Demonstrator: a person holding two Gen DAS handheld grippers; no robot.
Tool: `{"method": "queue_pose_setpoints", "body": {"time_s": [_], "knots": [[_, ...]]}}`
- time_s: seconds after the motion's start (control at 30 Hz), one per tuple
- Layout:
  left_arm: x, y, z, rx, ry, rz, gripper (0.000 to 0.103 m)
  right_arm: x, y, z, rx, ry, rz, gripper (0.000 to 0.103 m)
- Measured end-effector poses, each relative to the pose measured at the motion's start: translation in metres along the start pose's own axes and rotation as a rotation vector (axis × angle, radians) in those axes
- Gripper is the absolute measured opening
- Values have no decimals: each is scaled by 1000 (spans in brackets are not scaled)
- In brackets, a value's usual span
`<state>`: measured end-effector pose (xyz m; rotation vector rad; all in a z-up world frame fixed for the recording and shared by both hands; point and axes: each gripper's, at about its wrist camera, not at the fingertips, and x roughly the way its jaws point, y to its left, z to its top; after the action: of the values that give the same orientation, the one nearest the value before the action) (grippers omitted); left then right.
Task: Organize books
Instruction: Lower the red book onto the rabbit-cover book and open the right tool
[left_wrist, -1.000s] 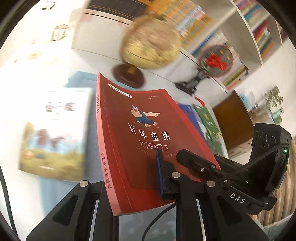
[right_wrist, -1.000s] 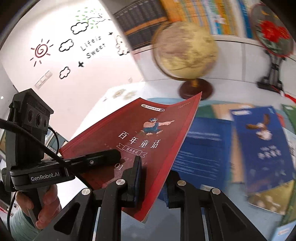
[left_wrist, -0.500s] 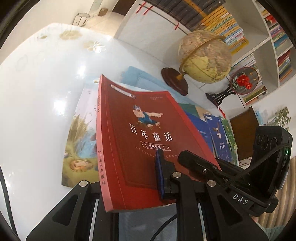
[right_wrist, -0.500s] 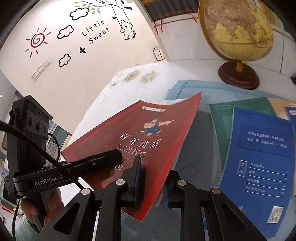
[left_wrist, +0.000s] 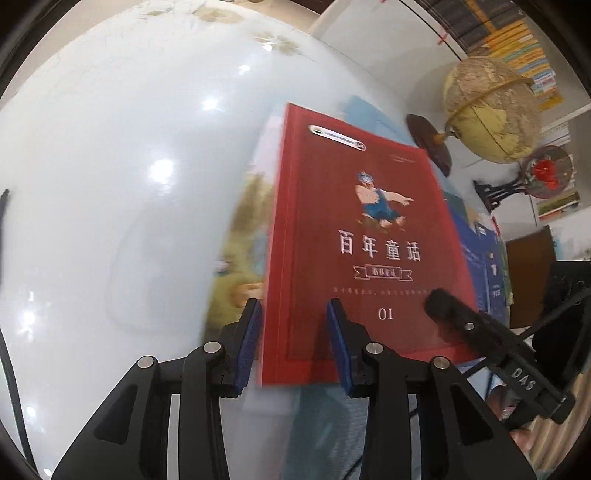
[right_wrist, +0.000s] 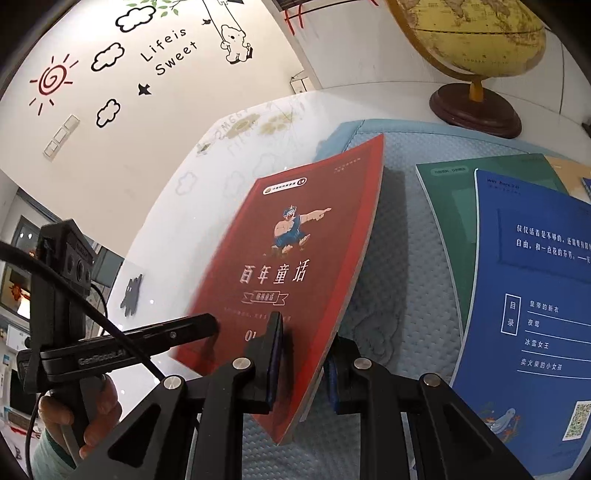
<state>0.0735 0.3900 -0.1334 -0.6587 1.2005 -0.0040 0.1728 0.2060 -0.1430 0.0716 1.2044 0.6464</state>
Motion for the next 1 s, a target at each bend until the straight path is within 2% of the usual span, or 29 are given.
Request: {"method": "queue_pose_setpoints", "body": {"time_s": [0.07,0.3,0.63,0.87,1.0], "knots": [[0,5,0,-23,-2,-13,33,1,1,1,0,4,4,19],[-3,9,2,-22,-43,51,33,9,8,-2,10,19,9,19],[-11,17,5,-50,-66,58,33,17,13,-9,24,51,20,19],[-20,-3,7,-8,-92,81,33,8,10,-16,20,91,22,29],[-26,-25,10,45,-112,71,34,-13,4,-27,20,72,7,38]]}}
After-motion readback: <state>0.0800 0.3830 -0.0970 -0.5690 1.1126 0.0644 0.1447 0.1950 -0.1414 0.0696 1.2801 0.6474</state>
